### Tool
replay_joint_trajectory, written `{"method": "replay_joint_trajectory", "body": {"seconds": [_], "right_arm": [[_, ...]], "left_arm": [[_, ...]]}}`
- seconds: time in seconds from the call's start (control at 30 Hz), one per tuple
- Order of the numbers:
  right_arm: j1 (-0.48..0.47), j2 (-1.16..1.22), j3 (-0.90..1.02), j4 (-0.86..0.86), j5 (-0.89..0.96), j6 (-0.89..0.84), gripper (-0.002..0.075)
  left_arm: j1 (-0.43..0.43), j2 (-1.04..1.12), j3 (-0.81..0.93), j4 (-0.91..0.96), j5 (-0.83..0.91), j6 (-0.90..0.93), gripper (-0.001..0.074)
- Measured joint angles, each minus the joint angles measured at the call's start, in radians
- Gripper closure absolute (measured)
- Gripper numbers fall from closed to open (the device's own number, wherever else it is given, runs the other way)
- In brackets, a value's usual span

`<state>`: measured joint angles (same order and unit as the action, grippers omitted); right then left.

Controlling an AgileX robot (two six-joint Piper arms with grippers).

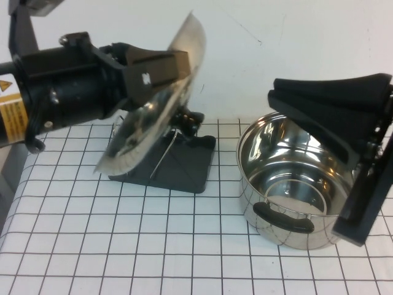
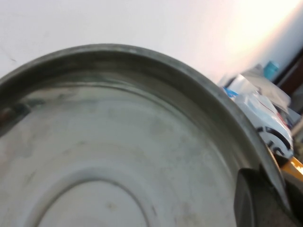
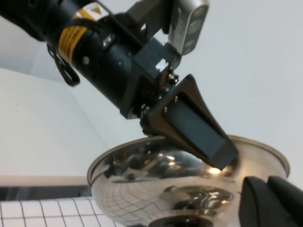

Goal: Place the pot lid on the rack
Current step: Place the pot lid on the pot rack

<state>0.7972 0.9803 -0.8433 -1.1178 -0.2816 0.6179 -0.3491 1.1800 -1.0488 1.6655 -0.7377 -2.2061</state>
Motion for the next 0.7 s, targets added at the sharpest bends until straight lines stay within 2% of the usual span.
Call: {"method": "replay_joint_trajectory", "body": {"seconds": [0.13,0.3,0.5,0.7], "right_arm": [[0.0,-0.049,0.0,-0.016,0.01,0.059,0.0704],[0.0,-0.143,0.0,-0.086,0.096,0.198,0.0723],[0.0,-0.235,0.05,-0.245,0.124,0.421,0.0727],[0.0,-0.276,0.115,-0.291,0.124,0.511,0.0727]], "left_arm": [[0.073,0.027,-0.026,-0.002,-0.006,0.0,0.0724],[0.164,0.142,-0.097,-0.008,-0.112,0.002,0.0724],[0.172,0.328,-0.196,-0.054,-0.175,0.061,0.0724],[0.173,0.466,-0.303,-0.091,-0.203,0.075,0.0724]]}}
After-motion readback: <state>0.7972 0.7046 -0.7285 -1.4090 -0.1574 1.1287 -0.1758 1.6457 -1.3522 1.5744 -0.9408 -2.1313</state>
